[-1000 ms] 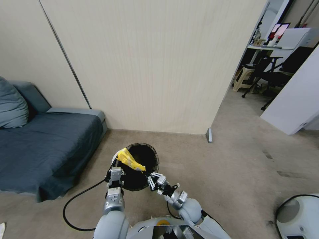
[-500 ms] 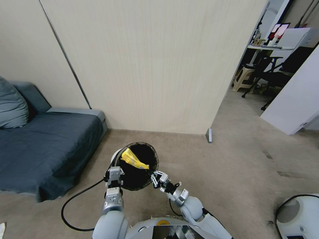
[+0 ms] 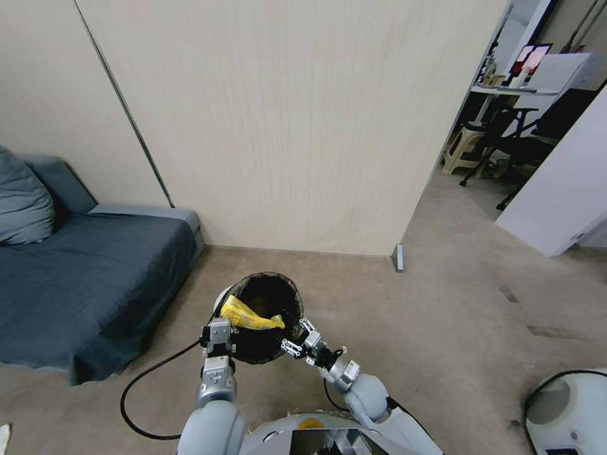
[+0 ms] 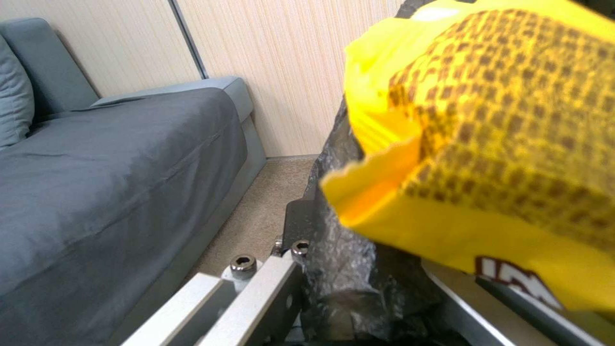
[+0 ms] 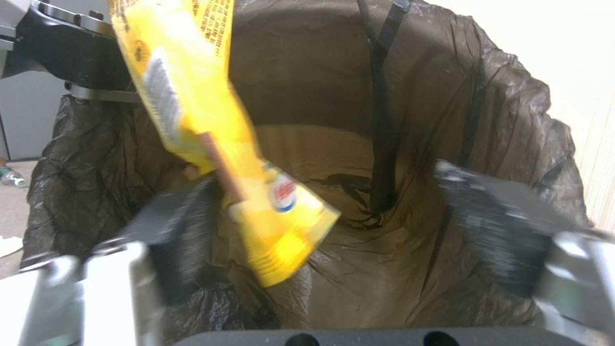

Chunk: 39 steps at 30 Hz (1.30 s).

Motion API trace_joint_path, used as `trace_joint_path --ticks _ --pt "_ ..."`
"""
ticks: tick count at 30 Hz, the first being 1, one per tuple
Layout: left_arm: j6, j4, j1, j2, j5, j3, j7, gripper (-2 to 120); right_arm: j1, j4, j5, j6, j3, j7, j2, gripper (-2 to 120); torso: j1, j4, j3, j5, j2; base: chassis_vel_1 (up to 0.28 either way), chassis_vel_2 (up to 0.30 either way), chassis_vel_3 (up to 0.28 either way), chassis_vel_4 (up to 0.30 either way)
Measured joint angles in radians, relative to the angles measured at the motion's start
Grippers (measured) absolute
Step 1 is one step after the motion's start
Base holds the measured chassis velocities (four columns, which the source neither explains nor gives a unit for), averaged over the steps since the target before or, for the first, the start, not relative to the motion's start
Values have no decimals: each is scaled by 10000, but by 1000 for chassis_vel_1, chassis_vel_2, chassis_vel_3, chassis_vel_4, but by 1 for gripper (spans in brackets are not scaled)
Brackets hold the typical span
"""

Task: Pick up the trash bin, then pick up the garbage from the floor and place it into the trash bin.

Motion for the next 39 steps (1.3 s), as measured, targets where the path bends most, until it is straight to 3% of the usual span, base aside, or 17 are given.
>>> trace_joint_path --ticks 4,18,23,29,39 --pt "22 -29 7 -9 -19 17 59 1 -87 129 -43 55 54 -25 2 100 0 0 0 0 0 0 0 0 0" --pt "151 -142 69 12 -74 237 141 1 -466 776 -112 108 449 -165 -9 100 0 -1 0 1 -1 0 0 0 0" --pt "226 -339 283 54 -123 303 150 1 -455 877 151 -366 286 340 19 100 0 0 0 2 0 0 0 0 0" --pt "226 -403 310 46 -117 281 131 1 -532 1806 950 -2193 85 1863 -102 100 0 0 0 0 -1 0 0 0 0" --pt "232 -504 336 43 -201 410 112 1 -556 2267 1744 -4023 165 3393 -134 100 0 -1 0 0 -1 0 0 0 0"
